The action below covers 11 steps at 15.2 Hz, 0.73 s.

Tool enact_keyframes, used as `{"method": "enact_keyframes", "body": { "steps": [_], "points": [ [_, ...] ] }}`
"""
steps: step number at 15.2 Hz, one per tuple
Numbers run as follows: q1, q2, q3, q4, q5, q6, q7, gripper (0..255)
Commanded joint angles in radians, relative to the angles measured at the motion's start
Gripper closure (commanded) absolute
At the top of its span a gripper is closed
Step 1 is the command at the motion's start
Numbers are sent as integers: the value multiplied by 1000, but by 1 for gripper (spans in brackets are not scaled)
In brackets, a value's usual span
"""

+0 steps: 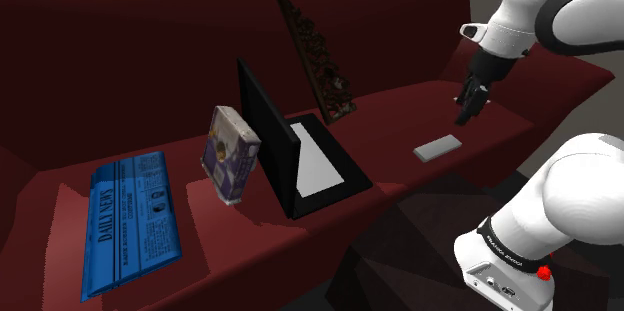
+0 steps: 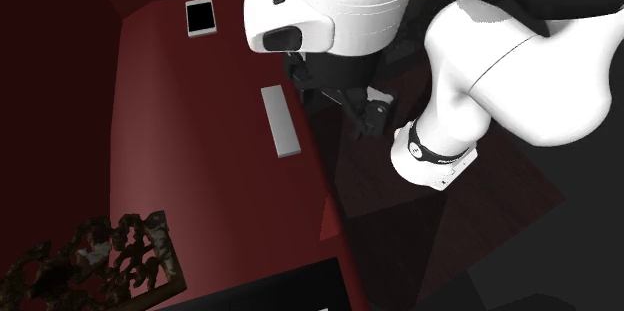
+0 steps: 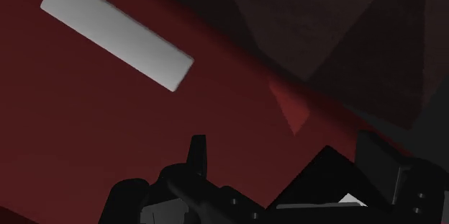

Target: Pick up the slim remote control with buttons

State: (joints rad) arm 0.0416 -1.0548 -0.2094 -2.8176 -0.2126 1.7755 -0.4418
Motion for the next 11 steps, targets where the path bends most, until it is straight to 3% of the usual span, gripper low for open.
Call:
{"method": "enact_keyframes", "body": {
  "steps": [1,6,11],
  "points": [
    [-15,-17,-66,-51,-65,45,-103,0],
    [-62,18,-247,-136,-236,188,-346,0],
    [-79,172,-456,-154,-410,391,-581,0]
  ]
}}
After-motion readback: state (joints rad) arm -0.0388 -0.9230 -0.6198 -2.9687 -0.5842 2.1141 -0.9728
